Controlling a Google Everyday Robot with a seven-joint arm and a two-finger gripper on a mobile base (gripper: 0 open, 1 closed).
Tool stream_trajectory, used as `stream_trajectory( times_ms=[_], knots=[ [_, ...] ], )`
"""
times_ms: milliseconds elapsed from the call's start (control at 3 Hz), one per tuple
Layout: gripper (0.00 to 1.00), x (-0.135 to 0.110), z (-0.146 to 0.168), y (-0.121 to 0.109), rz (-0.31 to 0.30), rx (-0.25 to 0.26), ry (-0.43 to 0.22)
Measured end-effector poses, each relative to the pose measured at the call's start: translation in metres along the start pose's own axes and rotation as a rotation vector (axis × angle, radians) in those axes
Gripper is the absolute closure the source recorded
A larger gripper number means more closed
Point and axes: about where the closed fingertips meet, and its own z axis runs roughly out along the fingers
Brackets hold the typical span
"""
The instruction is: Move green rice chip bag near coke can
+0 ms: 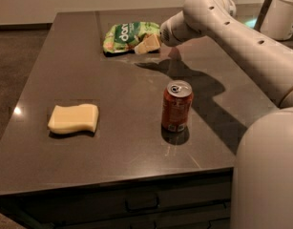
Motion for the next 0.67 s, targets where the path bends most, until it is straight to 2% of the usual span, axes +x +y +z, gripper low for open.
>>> stream_trajectory(
  times_ms=[333, 667],
  knots=[
    [0.00, -0.012, 0.026, 0.006, 0.031, -0.024, -0.025],
    [0.00, -0.016, 0.036, 0.007, 0.034, -0.028, -0.028]
  ],
)
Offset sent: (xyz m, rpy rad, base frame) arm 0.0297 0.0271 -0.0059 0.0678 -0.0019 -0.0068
